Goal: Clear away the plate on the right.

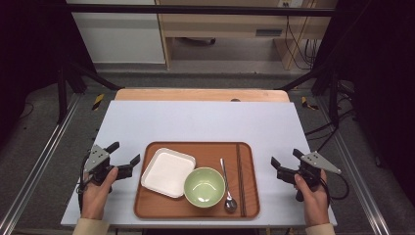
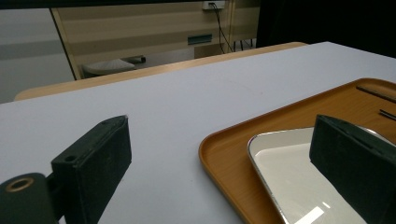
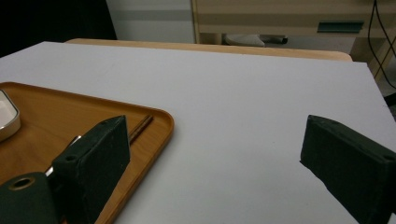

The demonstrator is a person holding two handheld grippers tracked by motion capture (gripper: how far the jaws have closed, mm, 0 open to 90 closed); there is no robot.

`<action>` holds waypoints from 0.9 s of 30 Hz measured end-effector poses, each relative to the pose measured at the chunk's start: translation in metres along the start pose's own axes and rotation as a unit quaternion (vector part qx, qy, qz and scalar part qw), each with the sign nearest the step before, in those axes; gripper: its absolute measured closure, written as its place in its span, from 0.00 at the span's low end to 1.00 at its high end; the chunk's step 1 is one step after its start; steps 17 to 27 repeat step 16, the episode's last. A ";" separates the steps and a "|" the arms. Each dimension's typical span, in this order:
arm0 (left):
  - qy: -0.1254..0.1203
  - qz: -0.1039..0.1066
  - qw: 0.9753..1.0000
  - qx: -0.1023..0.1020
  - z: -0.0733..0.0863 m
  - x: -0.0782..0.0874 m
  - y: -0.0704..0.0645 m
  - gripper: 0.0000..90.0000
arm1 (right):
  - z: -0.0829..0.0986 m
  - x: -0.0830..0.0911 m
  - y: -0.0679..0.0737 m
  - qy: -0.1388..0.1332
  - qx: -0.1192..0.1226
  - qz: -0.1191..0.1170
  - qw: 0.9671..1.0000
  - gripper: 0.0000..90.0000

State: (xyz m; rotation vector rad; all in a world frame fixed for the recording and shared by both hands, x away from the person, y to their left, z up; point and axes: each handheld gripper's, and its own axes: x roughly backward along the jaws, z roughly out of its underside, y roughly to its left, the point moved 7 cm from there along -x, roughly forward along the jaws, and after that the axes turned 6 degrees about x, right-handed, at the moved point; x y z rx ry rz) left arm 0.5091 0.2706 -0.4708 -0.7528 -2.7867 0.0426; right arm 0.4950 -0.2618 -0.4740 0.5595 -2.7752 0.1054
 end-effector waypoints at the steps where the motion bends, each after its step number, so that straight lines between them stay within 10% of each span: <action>1: -0.003 0.001 1.000 0.002 0.001 0.002 0.001 0.06 | 0.001 0.000 -0.001 -0.003 0.004 0.003 1.000 0.10; 27: -0.043 -0.017 0.999 0.011 0.017 0.025 0.031 0.04 | 0.001 -0.007 0.018 -0.028 0.058 -0.015 0.998 0.10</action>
